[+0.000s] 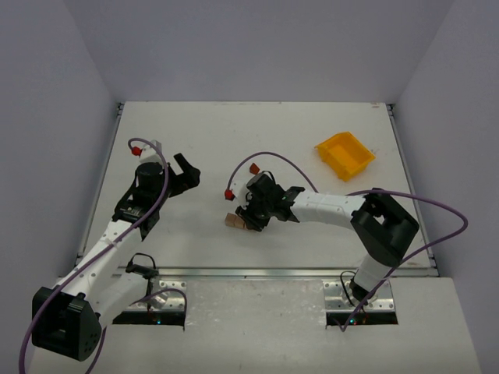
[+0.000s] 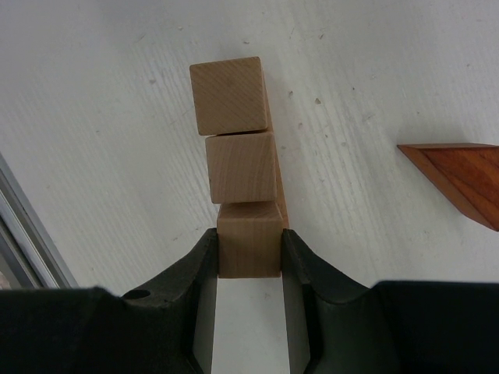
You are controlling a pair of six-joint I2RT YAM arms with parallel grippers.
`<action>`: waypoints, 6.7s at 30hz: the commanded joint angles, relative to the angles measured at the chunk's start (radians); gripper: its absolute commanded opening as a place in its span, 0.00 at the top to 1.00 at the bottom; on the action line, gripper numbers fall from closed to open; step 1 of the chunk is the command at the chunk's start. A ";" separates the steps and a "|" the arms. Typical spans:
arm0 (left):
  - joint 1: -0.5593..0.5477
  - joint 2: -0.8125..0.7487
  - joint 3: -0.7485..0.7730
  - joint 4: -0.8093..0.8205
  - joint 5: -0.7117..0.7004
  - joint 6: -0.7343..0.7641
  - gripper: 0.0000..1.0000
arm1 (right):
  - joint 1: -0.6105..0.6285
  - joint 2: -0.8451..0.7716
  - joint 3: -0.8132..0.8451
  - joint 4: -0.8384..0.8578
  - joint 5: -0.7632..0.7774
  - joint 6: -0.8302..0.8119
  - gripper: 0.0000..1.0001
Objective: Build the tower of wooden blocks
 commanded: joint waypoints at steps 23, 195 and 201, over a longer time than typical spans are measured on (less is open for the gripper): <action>-0.001 -0.009 0.024 0.033 0.004 0.002 0.00 | 0.011 0.013 0.054 0.021 0.012 -0.028 0.71; -0.001 -0.021 0.026 0.020 0.008 0.011 0.00 | -0.128 0.135 0.347 -0.072 0.262 0.247 0.01; -0.001 -0.020 0.026 0.021 0.013 0.010 0.00 | -0.137 0.232 0.422 -0.117 0.388 0.278 0.04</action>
